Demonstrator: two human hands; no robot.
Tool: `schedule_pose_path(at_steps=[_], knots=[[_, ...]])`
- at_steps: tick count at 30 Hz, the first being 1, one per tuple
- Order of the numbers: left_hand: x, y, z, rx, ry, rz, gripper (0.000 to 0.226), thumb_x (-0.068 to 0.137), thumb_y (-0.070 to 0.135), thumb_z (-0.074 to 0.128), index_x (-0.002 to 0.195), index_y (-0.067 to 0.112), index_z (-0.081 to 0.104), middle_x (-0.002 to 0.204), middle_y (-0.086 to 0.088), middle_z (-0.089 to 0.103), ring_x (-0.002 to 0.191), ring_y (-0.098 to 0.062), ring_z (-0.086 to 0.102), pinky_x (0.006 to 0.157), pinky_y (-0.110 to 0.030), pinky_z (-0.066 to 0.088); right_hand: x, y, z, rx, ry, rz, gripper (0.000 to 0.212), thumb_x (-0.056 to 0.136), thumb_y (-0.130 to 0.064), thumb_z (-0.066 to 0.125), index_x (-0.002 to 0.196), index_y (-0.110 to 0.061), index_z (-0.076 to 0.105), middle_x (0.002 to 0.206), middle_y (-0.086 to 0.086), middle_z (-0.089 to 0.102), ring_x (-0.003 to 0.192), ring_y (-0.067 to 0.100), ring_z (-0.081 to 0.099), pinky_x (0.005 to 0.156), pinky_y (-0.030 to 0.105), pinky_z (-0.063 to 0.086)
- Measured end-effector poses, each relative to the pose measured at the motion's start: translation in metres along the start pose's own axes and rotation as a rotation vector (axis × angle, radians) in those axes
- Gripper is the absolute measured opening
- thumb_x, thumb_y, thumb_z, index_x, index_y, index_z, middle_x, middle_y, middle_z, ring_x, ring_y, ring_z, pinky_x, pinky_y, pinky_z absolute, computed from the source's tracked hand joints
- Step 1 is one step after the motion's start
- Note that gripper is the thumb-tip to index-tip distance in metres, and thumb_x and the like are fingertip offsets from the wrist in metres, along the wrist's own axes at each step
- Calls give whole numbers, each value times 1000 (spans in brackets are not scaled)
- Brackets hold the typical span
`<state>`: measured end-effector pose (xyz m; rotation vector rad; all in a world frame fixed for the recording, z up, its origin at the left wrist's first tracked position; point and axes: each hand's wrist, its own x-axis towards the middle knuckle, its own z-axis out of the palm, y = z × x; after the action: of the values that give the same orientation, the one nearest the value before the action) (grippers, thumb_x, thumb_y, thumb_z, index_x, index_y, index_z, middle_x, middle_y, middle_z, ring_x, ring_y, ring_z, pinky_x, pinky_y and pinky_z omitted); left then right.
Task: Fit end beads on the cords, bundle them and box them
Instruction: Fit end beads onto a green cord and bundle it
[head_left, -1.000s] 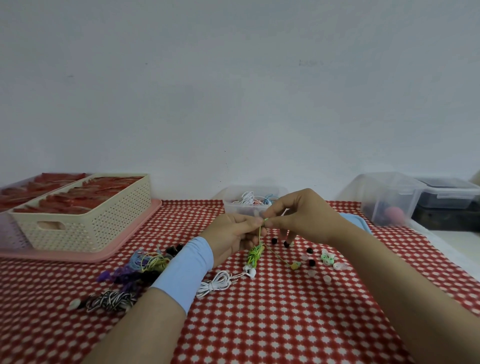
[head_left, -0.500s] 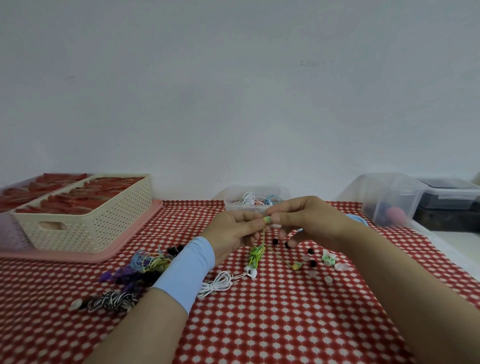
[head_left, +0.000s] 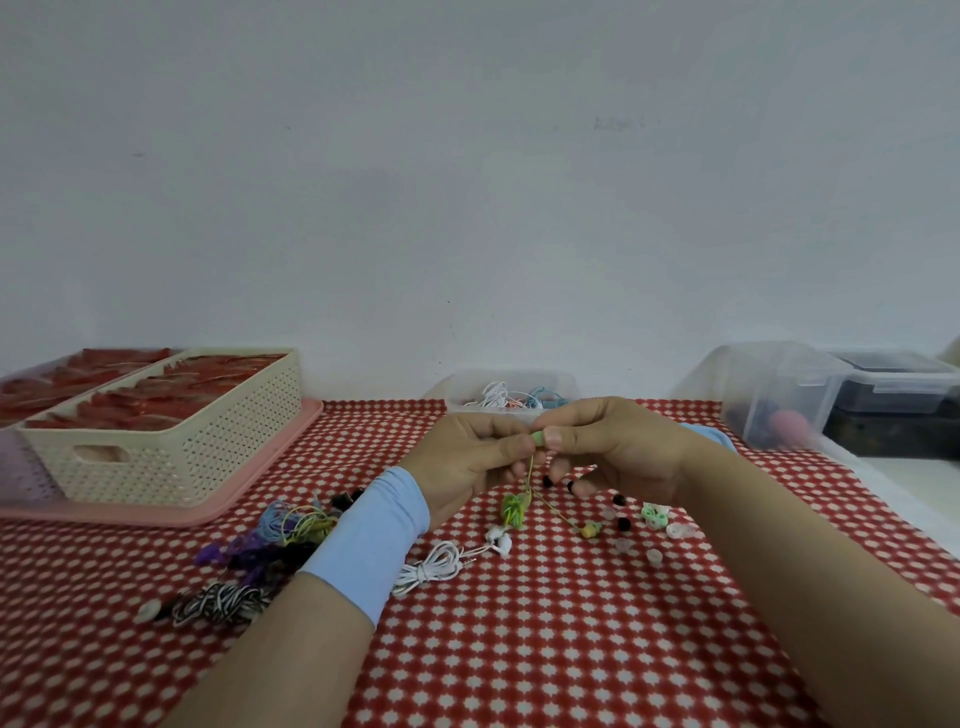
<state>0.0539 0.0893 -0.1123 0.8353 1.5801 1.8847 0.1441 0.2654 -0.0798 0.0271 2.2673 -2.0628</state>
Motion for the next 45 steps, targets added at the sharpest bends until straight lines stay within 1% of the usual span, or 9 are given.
schedule_pose_path(at_steps=[9, 17, 23, 27, 33, 36, 39, 41, 45], knots=[[4, -2, -1, 16, 94, 4, 10, 92, 3, 61, 97, 2, 70, 78, -7, 71, 64, -13, 60, 60, -21, 51, 1, 0, 3, -168, 210, -202, 12, 86, -12, 78, 98, -14, 81, 86, 13, 77, 69, 22, 68, 60, 35, 57], [3, -3, 2, 24, 86, -41, 14, 94, 11, 60, 97, 2, 70, 78, -4, 72, 60, -10, 57, 58, -19, 51, 3, -1, -1, -347, 235, -286, 8, 86, -8, 79, 91, -13, 81, 84, 13, 76, 65, 23, 71, 56, 32, 60], [5, -6, 0, 48, 94, -77, 9, 92, 8, 64, 95, 2, 70, 77, -8, 65, 63, -12, 59, 61, -21, 52, 5, 2, -1, -462, 194, -279, 14, 87, -15, 79, 100, -19, 79, 88, 3, 76, 67, 22, 73, 63, 42, 61], [7, -2, -5, 101, 241, -58, 19, 88, 6, 69, 106, 2, 68, 85, -12, 70, 69, -17, 61, 65, -25, 55, 4, -1, -10, -601, 190, -182, 25, 89, -17, 78, 110, -29, 70, 93, -5, 76, 65, 16, 73, 54, 26, 55], [7, 3, -9, 342, 301, 11, 29, 90, 0, 65, 116, 12, 71, 82, -6, 70, 67, -14, 62, 66, -27, 61, 0, -5, -19, -1061, -98, 129, 17, 83, -29, 81, 100, -34, 81, 92, -28, 73, 88, -8, 66, 88, 16, 48], [7, 1, -12, 443, 300, -1, 26, 88, 0, 68, 110, 12, 74, 80, -6, 73, 66, -13, 66, 66, -27, 61, 3, -1, -12, -1171, -147, 193, 19, 84, -33, 81, 103, -34, 80, 93, -27, 71, 89, -6, 62, 89, 16, 48], [6, -1, -17, 583, 294, -28, 22, 85, 4, 72, 104, 15, 74, 83, -11, 75, 68, -15, 70, 70, -31, 62, 4, 0, -8, -1158, -119, 156, 19, 86, -39, 78, 104, -34, 80, 88, -29, 68, 85, -8, 61, 74, 10, 41], [5, -1, -20, 657, 279, -41, 19, 84, 6, 74, 99, 18, 74, 80, -9, 75, 69, -18, 72, 70, -33, 62, 5, 1, -9, -1109, -95, 137, 19, 87, -42, 76, 104, -34, 79, 93, -27, 71, 88, -7, 63, 82, 15, 46], [6, 0, -22, 831, 270, -66, 18, 80, 21, 80, 94, 20, 69, 72, 0, 74, 64, -15, 73, 67, -31, 62, 10, 6, -25, -1071, 266, -11, 16, 94, -21, 68, 100, -30, 80, 101, -14, 74, 90, 3, 65, 91, 26, 53]])
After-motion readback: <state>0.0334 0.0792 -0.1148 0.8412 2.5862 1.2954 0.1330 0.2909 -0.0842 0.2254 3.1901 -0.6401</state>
